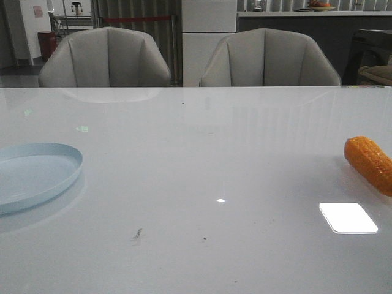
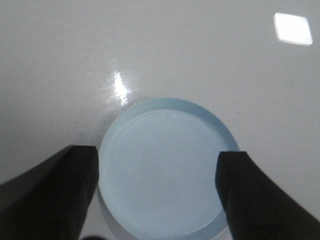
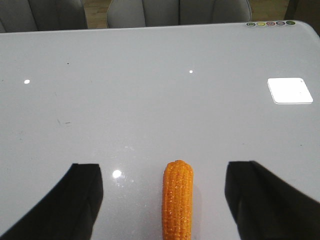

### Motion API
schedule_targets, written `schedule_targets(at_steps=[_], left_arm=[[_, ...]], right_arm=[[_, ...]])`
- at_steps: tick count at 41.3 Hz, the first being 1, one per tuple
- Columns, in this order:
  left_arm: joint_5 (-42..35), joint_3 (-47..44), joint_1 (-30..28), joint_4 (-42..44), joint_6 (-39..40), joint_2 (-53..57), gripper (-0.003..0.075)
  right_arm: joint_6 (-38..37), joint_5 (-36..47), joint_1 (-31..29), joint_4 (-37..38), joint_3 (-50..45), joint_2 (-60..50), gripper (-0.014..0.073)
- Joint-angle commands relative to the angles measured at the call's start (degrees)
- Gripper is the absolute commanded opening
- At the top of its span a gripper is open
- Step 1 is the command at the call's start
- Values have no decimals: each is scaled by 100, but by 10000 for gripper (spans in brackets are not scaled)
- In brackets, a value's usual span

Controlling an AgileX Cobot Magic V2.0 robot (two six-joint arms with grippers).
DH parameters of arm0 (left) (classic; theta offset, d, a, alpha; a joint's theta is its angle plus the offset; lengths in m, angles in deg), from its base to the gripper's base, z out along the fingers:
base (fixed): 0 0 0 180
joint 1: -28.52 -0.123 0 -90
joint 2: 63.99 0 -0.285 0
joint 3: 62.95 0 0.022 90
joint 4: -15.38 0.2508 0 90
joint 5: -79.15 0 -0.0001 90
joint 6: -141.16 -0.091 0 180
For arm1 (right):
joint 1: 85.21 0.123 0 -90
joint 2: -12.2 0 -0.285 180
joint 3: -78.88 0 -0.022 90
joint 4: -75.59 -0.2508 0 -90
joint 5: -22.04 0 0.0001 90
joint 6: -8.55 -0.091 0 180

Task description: Place corn on plate with both arms

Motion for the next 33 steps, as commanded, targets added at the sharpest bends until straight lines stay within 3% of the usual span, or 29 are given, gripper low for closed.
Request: schedule_targets(at_steps=[1,7,17,33], left_arm=[[296,575,-330,-127,197,-462,545],[1038,1176,-775,-423,197,-1464,535],[1721,1863,-782,-423,186,-2824,442],[1640,2111,-784,-400,174,-3632,417]], right_arm=[[26,338,1,24,196,-24,606],[26,308,1,24,196,-24,606],[26,314,1,24,203,-24,606],[26,267,1,24,202,-24,606]])
